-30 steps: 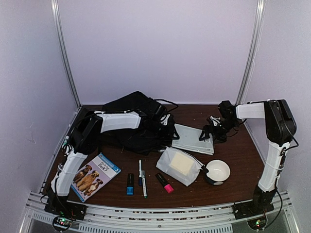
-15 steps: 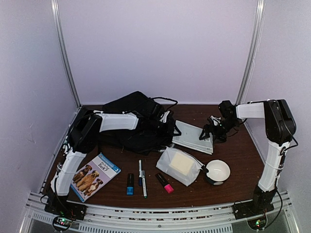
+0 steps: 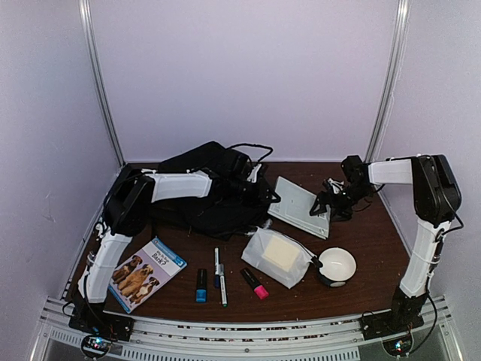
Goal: Pack the student bag
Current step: Pick up the book at the center of the board, then pass from the left arm to the right
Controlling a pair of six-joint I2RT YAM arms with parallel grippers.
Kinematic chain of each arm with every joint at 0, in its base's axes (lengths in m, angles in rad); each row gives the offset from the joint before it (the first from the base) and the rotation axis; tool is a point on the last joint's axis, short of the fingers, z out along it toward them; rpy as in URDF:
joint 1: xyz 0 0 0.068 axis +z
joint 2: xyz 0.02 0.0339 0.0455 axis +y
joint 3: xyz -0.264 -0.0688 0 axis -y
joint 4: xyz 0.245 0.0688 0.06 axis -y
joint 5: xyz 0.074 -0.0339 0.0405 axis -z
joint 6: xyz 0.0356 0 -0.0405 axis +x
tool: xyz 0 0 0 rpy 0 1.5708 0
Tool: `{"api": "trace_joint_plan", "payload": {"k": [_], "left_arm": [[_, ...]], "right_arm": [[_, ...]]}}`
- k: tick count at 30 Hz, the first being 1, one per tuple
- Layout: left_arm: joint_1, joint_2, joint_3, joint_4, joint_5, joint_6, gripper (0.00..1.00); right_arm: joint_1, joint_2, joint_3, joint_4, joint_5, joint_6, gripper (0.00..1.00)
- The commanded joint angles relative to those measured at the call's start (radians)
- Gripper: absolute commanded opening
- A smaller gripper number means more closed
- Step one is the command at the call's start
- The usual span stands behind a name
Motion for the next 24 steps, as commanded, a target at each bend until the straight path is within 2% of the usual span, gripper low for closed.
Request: {"api": "trace_joint_plan", "payload": {"k": [1,5,10,14,20,24], "left_arm": [[-0.052,-0.120,0.028,0.163,0.104,0.092,0.00],[-0.051,-0.176,0.014,0.116,0.117,0.167,0.00],[-0.052,-0.239,0.013,-0.015,0.098,0.357,0.00],[-0.049,-0.270,0.001,-0.057,0.089,0.439,0.00],[-0.049,-0.306,-0.032,-0.078,0.121,0.538,0.00],[-0.049,-0.338,-0.094,-0.039,0.127,0.603,0.00]], "right_arm": [[-0.018,-0.122,-0.024,0.040,-0.096,-0.063,0.91],[-0.082,-0.204,-0.020,0.023,-0.136,-0.104,0.92],[-0.121,-0.238,0.039,-0.109,-0.156,-0.273,0.92],[-0.137,-0.254,0.038,-0.160,-0.166,-0.382,0.92],[-0.148,-0.305,0.073,-0.292,-0.274,-0.684,0.92],[-0.156,-0.284,0.142,-0.526,-0.439,-0.989,0.88]]}}
